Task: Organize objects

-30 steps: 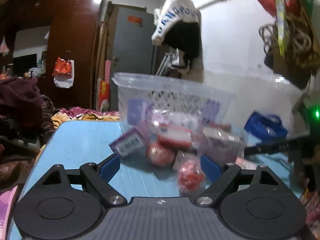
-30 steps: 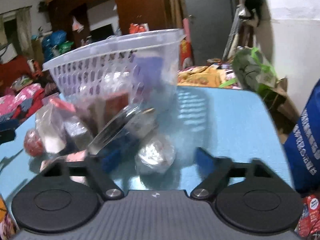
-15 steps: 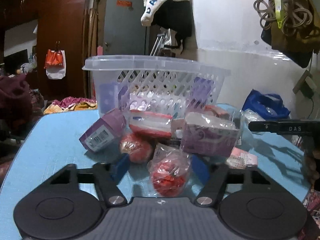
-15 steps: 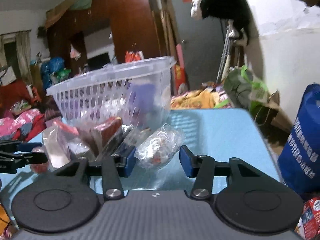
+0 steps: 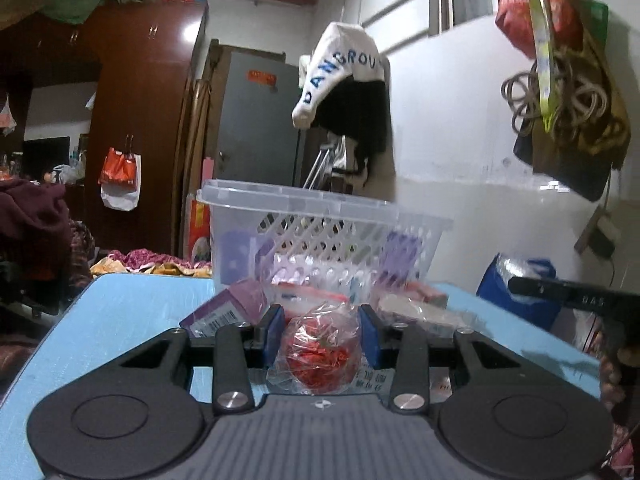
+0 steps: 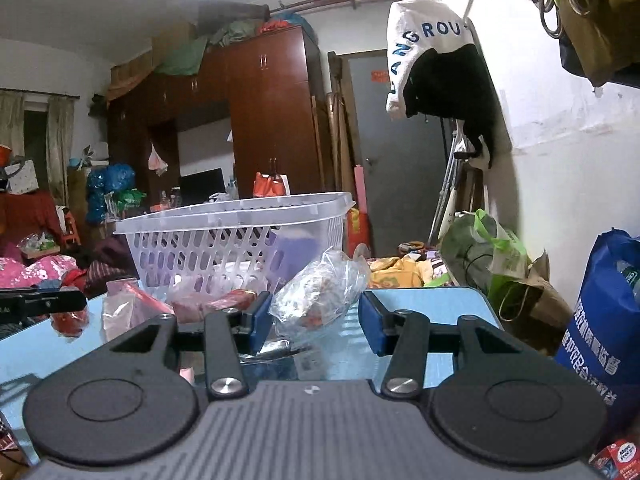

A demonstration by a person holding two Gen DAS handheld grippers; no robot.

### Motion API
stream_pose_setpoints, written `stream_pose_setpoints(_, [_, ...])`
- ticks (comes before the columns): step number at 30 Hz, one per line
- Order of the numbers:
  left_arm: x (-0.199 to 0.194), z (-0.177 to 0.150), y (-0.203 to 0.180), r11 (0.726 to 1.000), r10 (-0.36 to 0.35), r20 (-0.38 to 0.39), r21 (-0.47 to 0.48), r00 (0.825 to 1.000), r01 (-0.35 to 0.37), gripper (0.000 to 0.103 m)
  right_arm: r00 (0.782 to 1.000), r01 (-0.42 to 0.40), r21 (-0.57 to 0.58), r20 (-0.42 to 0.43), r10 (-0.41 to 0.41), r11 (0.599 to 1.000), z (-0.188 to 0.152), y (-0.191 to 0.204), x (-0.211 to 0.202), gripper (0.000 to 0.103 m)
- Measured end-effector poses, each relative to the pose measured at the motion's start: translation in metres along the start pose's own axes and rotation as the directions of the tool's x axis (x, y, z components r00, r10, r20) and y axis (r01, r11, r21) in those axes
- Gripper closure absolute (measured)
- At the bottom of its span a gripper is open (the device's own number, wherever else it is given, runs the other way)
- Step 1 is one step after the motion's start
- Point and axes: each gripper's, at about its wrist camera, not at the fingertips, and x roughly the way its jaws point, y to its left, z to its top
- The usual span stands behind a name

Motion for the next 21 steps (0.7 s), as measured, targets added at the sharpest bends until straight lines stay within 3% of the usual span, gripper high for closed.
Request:
stream_pose_setpoints(9, [-0.008,0.001,0.005,0.999,-0.01,0.083,-0.031,0.997,0.013,0.059,0.999,0.015,-0.013,0.047,-0.015,1.0,0.001,0.006,-0.006,0.053])
stream_pose_setpoints(12, [-0.013,0.021,0.008,0.996,-0.05,0.124,-0.062,0.991,0.058,0.059,0.996,-0.061,-0.021,0.06,0.062,0.998,0.026,0.024,-0.007,0.053])
stream_pose_setpoints(14, [-0.009,0.053,0.005,0.994,-0.063,0.159,-0.074,0.985,0.076,0.059,0.993,-0.048,-0.081,0.099,0.056,0.996,0.057,0.047,-0.001,0.053])
stream_pose_setpoints(16, [0.01,0.096,0.001,0.994,-0.064,0.152,-0.076,0.986,0.076,0.059,0.996,-0.077,-0.113,0.044,0.083,0.991,0.094,0.069,0.028,0.053])
stream_pose_setpoints(18, [0.041,0.135,-0.001,0.998,0.005,0.127,-0.068,0.992,0.003,0.059,0.992,-0.094,-0.146,-0.094,0.081,0.985,0.121,0.087,0.076,0.053])
stream_pose_setpoints(19, [0.062,0.152,0.004,0.995,0.045,0.074,-0.091,0.996,-0.038,0.059,0.982,-0.101,-0.138,-0.171,0.077,0.985,0.128,0.092,0.101,0.053])
stream_pose_setpoints(21, [0.096,0.163,0.017,0.985,0.024,-0.037,-0.172,0.999,-0.03,0.059,0.956,-0.12,-0.129,-0.282,0.08,0.984,0.131,0.097,0.133,0.053])
